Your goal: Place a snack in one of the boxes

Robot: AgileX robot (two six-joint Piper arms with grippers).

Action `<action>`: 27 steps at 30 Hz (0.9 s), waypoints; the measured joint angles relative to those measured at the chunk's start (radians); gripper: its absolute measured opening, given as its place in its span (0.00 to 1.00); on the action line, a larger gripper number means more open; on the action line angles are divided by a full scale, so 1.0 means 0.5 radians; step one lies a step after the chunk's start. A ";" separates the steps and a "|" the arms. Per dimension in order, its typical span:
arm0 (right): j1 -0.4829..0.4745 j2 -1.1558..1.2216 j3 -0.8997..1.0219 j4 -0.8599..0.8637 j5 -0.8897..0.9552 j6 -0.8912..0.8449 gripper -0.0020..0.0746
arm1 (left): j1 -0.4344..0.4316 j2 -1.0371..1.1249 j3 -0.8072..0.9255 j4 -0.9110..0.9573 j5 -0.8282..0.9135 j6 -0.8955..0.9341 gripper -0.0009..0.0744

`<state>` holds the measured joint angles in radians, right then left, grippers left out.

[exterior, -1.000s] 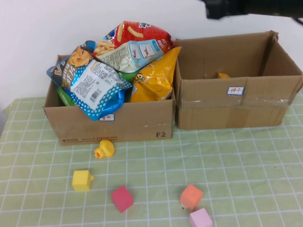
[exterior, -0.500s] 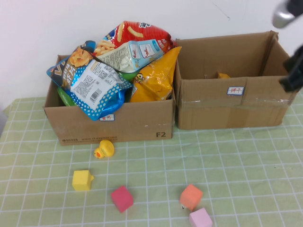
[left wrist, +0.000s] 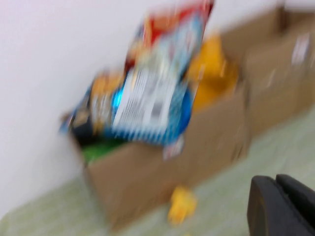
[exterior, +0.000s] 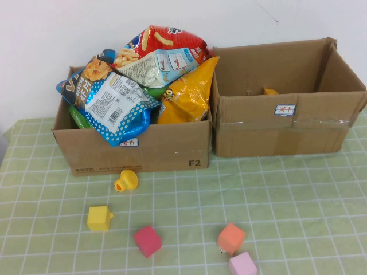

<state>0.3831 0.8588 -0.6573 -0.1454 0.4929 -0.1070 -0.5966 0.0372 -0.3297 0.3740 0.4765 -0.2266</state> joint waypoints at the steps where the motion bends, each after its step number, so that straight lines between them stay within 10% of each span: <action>1: 0.000 -0.082 0.051 0.000 -0.003 0.015 0.04 | 0.000 0.000 0.000 -0.009 -0.075 -0.051 0.01; 27: 0.000 -1.036 0.573 0.250 0.184 0.053 0.03 | 0.000 0.038 0.255 0.278 -0.287 -0.144 0.01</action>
<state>0.3831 0.3411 -0.3707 -0.0207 0.5850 -0.0803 -0.5966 0.0562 -0.2023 0.5129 0.3330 -0.2988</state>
